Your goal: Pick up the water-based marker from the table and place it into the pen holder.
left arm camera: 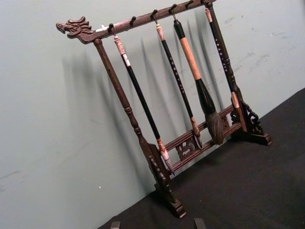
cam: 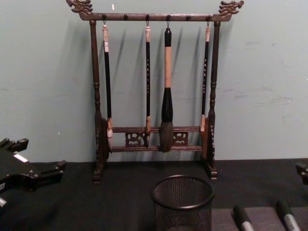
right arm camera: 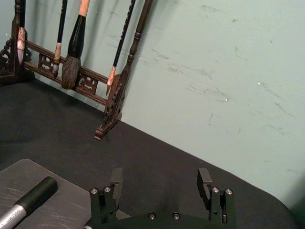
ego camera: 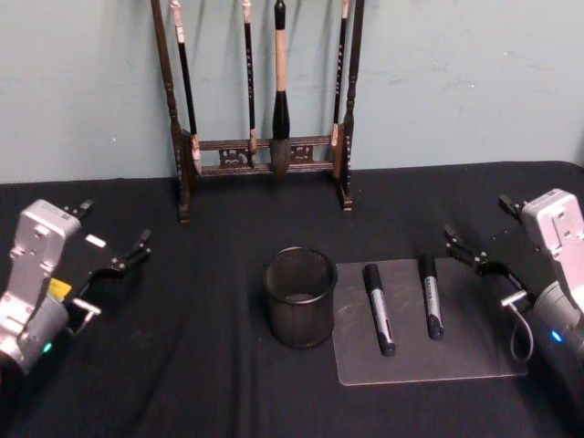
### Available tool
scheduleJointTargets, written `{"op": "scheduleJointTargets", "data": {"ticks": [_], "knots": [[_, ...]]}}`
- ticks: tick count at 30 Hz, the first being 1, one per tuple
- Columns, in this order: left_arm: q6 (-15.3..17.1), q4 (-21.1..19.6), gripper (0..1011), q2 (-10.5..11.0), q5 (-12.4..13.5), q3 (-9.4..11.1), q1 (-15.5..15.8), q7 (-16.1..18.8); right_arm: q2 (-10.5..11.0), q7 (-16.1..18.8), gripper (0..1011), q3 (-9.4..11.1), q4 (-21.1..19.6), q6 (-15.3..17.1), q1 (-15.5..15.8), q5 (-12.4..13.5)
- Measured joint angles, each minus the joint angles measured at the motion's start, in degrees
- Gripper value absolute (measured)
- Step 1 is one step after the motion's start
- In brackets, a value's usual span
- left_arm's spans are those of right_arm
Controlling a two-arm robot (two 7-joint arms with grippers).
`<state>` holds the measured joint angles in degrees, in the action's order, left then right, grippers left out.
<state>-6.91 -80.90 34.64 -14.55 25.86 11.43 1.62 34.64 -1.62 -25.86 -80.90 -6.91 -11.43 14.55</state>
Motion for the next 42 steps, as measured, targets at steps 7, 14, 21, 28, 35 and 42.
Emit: {"op": "scheduleJointTargets", "data": {"ticks": [7, 14, 21, 28, 35, 42], "knots": [[0.00, 0.00, 1001, 0.00, 0.00, 0.00, 0.00, 0.00, 0.00, 0.00, 1000, 0.00, 0.00, 0.00, 0.00, 0.00], [0.00, 0.00, 1001, 0.00, 0.00, 0.00, 0.00, 0.00, 0.00, 0.00, 1000, 0.00, 0.00, 0.00, 0.00, 0.00], [0.00, 0.00, 1001, 0.00, 0.00, 0.00, 0.00, 0.00, 0.00, 0.00, 1000, 0.00, 0.00, 0.00, 0.00, 0.00], [0.00, 0.00, 1001, 0.00, 0.00, 0.00, 0.00, 0.00, -0.44, 0.48, 1000, 0.80, -0.26, 0.50, 0.25, 0.26], [0.00, 0.00, 1001, 0.00, 0.00, 0.00, 0.00, 0.00, -3.40, 7.87, 1000, 4.84, -4.68, 15.62, 0.24, 8.22], [0.00, 0.00, 1001, 0.00, 0.00, 0.00, 0.00, 0.00, -7.19, 7.48, 1000, 7.02, -6.35, 29.86, -0.54, 10.72]]}}
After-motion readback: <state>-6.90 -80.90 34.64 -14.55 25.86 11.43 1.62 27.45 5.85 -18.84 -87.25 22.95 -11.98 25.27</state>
